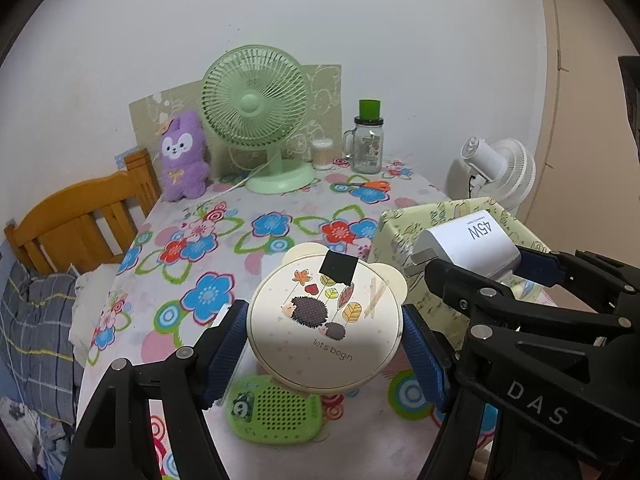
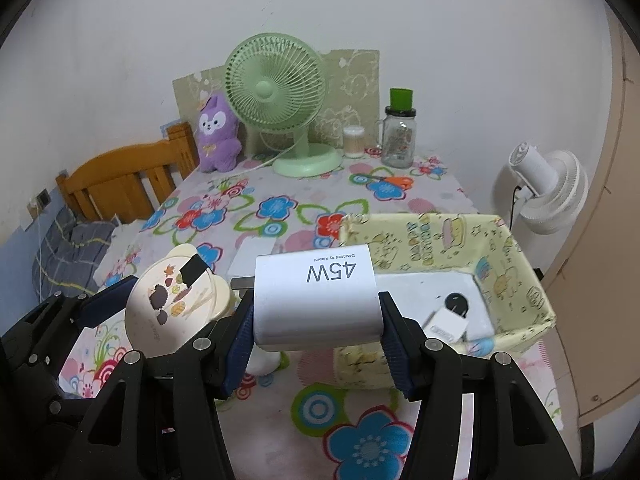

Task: Organize rigid objects
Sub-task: 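Carry the beige tin and white charger with both grippers into the paper box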

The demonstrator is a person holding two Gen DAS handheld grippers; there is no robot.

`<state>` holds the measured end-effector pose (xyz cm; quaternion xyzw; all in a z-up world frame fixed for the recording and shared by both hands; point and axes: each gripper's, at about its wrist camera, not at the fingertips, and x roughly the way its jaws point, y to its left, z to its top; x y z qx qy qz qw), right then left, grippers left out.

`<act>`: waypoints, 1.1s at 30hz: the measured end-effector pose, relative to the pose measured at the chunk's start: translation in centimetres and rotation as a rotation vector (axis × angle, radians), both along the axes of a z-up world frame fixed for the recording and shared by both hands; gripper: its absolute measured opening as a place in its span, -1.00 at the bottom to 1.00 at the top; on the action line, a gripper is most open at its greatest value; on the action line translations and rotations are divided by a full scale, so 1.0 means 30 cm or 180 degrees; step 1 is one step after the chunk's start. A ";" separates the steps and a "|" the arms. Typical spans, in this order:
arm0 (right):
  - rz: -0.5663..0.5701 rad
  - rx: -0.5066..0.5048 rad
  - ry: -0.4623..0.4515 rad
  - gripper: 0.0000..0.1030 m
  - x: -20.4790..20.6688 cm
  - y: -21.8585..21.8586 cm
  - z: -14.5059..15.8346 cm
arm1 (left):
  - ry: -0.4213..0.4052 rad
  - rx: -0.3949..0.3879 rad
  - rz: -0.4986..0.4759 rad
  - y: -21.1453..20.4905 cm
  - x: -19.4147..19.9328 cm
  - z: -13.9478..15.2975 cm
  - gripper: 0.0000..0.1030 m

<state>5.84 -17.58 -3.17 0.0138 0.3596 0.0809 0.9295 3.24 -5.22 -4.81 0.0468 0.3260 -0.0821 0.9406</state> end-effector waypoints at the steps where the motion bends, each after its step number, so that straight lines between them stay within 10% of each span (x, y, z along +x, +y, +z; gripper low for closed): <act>1: -0.0009 0.0005 -0.0006 0.17 0.002 -0.007 0.005 | -0.0011 0.0006 -0.0010 -0.010 0.003 0.006 0.49; 33: -0.0306 0.0060 0.0039 0.17 0.186 -0.348 -0.012 | 0.0085 0.0065 -0.0294 -0.325 0.225 0.008 0.49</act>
